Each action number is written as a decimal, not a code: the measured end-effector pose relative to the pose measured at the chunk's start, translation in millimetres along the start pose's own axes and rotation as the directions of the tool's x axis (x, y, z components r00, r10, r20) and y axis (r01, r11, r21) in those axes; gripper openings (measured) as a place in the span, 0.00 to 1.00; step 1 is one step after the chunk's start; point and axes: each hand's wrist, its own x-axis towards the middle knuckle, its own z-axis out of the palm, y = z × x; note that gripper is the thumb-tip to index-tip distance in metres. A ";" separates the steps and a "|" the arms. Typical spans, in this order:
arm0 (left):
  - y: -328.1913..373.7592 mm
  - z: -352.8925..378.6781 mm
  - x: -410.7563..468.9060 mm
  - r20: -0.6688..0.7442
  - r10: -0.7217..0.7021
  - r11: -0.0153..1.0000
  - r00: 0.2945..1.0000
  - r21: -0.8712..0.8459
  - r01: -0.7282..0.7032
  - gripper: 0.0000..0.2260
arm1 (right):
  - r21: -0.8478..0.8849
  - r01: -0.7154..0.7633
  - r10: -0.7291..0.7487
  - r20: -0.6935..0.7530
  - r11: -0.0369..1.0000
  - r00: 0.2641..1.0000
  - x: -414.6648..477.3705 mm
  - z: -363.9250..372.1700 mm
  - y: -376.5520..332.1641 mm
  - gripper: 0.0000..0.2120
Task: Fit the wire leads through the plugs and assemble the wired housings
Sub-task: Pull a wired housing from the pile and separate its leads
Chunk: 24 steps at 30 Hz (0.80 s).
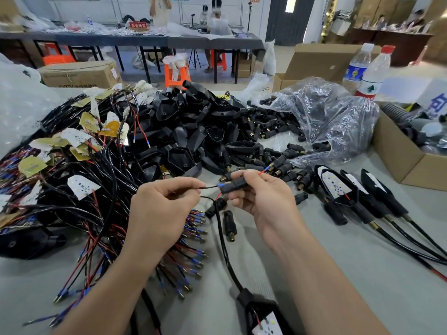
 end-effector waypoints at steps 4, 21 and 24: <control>6.3 -1.2 -3.5 -0.007 0.032 0.993 0.999 0.116 -0.031 0.06 | 0.089 -0.025 0.029 -0.036 0.996 0.999 2.6 -1.5 -0.3 0.14; 6.1 -0.6 -6.1 0.067 0.084 0.935 0.994 0.341 -0.102 0.07 | 0.017 0.031 -0.032 0.060 0.999 0.998 3.1 -3.5 -2.9 0.14; 5.6 -0.8 -5.4 0.058 0.072 0.943 0.996 0.321 -0.087 0.07 | -0.034 0.066 -0.064 0.063 0.997 0.996 3.1 -4.3 -3.1 0.14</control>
